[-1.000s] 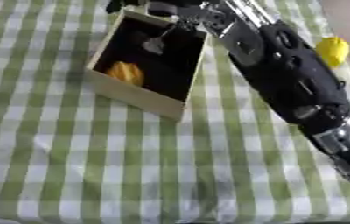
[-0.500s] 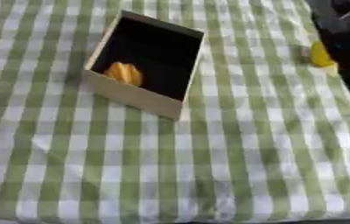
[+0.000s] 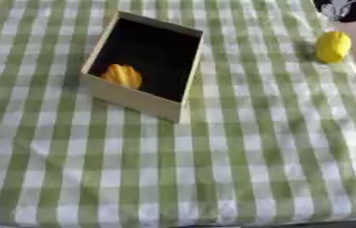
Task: Pick up objects on the table and place them in the box.
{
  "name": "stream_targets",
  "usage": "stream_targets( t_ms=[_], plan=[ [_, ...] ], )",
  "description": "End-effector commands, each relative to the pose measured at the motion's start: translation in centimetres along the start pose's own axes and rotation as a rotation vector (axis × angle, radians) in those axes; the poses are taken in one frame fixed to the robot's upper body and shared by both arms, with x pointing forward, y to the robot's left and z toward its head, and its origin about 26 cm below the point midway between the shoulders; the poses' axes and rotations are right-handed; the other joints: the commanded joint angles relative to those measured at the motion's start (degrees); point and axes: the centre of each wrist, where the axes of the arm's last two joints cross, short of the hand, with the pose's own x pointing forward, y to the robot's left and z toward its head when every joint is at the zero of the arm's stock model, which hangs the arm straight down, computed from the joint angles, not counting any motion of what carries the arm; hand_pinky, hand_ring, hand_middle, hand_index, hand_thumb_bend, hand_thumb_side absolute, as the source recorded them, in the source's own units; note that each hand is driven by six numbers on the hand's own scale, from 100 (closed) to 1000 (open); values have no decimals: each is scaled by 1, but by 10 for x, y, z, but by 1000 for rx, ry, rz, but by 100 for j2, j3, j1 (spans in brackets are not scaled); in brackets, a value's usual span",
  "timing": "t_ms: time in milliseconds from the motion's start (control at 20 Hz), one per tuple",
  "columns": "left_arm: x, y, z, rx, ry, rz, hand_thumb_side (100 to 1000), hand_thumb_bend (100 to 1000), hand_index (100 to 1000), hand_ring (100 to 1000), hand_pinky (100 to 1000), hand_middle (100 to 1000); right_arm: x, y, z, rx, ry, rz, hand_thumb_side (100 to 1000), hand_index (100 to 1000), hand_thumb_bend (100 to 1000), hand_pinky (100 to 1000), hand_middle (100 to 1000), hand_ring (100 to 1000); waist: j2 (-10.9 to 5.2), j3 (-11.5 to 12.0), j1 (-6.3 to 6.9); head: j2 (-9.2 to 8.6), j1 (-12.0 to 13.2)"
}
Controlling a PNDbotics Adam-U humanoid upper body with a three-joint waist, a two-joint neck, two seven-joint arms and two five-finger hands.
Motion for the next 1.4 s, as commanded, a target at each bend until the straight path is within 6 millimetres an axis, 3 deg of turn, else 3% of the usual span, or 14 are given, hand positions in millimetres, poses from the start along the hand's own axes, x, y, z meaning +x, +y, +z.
stream_targets(
  t_ms=[50,300,550,1400],
  plan=[
    [5,2,-7,-22,-27,-17,557,308,852,759,648,745,-23,-11,13,17,61,55,232,924,206,845,842,890,-83,-3,25,-103,32],
    [6,2,-8,-28,-32,-20,556,307,852,759,648,745,-34,-5,18,94,68,93,220,923,296,850,847,900,-55,11,45,-143,43],
    [5,1,-7,-30,-25,-19,560,304,851,759,647,747,-43,-1,22,136,108,108,262,921,381,853,849,902,-40,6,24,-149,43],
    [5,-2,-6,-41,-11,-6,567,296,849,760,645,750,-62,27,22,196,212,101,361,920,396,849,851,902,33,37,44,-204,-26]
  ],
)
